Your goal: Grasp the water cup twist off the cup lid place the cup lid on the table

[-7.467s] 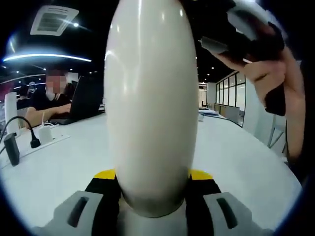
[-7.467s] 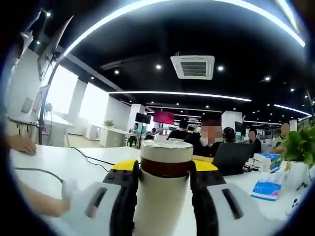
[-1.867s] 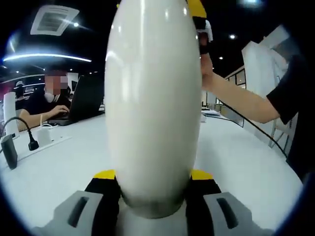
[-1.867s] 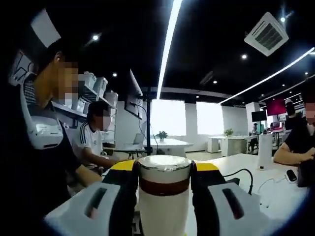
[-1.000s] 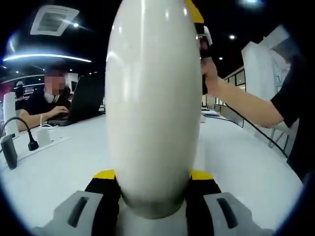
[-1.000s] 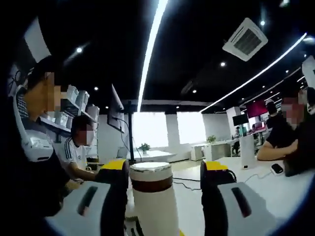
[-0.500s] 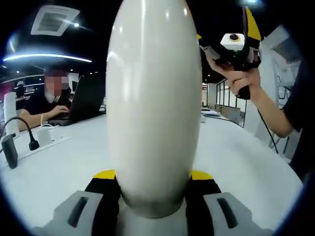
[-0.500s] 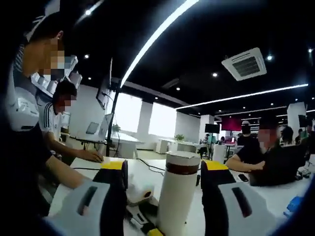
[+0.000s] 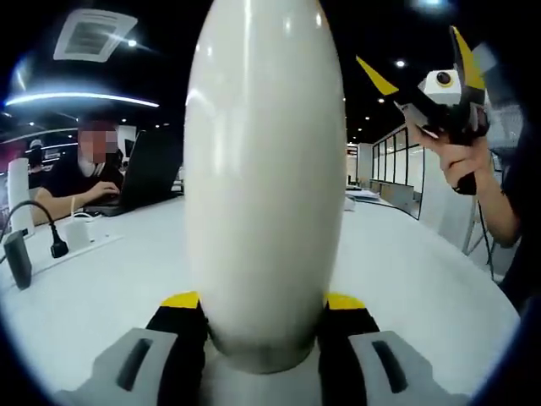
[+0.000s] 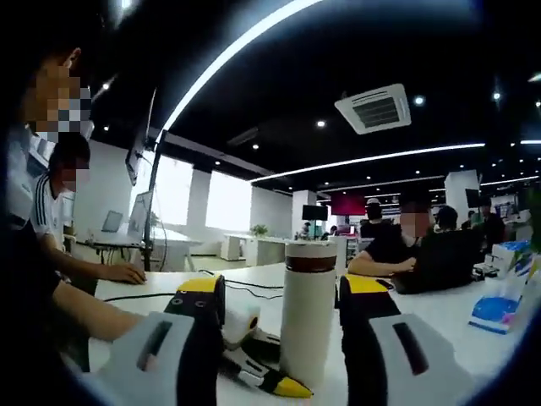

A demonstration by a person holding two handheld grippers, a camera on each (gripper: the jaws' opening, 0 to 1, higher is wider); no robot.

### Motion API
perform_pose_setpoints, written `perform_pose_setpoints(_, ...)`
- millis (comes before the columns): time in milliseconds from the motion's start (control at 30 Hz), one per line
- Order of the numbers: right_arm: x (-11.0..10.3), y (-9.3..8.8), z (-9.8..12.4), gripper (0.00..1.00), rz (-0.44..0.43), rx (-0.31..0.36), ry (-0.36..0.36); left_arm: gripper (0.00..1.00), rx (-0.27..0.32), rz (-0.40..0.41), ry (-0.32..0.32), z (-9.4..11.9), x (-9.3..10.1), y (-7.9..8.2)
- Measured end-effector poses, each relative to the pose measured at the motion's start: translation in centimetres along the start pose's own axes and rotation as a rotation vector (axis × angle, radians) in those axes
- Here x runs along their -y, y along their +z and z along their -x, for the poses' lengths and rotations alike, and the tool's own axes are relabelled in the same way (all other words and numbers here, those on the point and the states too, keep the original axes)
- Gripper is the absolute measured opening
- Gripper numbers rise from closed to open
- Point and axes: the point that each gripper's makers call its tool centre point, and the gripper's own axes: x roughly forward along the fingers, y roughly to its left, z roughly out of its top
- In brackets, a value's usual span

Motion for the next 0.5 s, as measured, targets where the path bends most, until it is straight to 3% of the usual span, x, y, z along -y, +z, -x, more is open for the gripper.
perform_pose_setpoints(200,0.4,0.3,0.2,0.52,-0.021,0.006,-0.055,0.53,-0.001,0.000,-0.002,0.0,0.1,0.0)
perform_pose_setpoints(500,0.0,1.3,-1.2,0.53,0.056,-0.016,-0.064,0.53,-0.002,0.000,-0.003,0.0,0.0,0.0)
